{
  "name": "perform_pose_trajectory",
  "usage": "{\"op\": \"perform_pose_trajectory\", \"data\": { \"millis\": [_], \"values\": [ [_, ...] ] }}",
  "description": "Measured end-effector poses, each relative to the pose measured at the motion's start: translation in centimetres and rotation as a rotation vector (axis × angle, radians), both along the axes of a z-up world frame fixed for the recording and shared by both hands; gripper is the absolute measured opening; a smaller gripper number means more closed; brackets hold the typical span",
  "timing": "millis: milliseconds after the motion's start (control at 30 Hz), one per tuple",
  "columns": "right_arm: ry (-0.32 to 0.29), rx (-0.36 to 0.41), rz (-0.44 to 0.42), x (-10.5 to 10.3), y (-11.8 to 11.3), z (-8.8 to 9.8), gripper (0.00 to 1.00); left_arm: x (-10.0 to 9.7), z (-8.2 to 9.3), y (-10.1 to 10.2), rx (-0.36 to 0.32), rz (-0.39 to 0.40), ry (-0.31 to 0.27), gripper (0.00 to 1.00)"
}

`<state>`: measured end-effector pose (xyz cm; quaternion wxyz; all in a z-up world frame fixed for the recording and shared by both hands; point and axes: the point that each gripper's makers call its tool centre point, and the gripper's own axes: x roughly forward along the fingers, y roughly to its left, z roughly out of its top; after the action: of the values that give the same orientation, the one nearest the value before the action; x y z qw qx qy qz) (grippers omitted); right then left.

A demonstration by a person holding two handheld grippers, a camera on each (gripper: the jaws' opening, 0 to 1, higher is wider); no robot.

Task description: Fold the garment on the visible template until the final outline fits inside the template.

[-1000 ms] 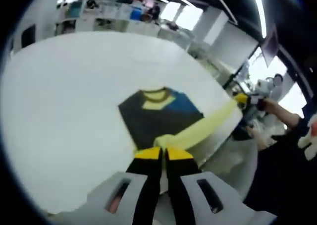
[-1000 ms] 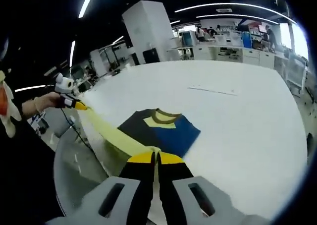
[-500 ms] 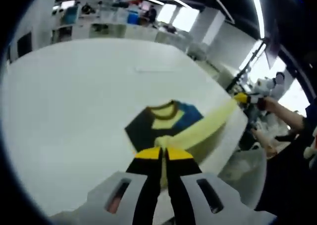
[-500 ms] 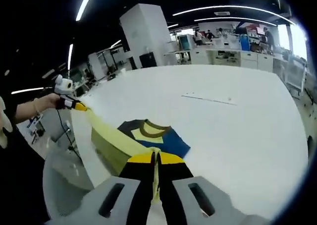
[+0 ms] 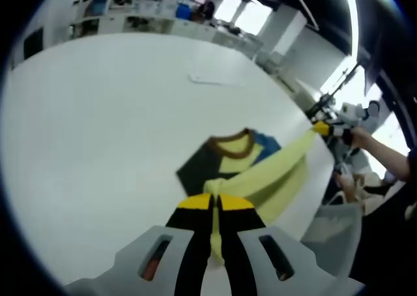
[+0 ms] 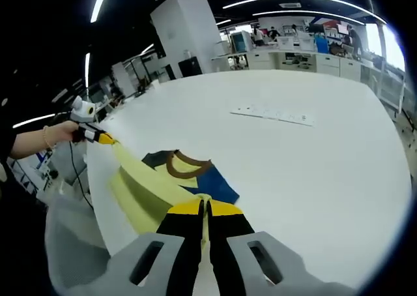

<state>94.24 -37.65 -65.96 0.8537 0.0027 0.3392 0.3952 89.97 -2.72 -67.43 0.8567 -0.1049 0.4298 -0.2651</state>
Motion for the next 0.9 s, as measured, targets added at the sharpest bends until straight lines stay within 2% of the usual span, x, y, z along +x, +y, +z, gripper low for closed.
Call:
{"op": "perform_pose_trajectory", "data": {
  "millis": [167,533,900],
  "values": [
    [0.033,-0.006,-0.011,1.1,0.0,-1.7,0.03,1.0,-1.1,0.0,-0.013,0.008,0.028,0.0],
    [0.096,-0.012,-0.041,3.2,0.1,-5.0,0.03,3.3,-3.5,0.3,-0.086,0.082,0.081,0.0],
    [0.138,-0.039,-0.047,4.5,0.2,-7.7,0.03,4.4,-5.5,0.2,-0.101,0.103,0.109,0.0]
  ]
}}
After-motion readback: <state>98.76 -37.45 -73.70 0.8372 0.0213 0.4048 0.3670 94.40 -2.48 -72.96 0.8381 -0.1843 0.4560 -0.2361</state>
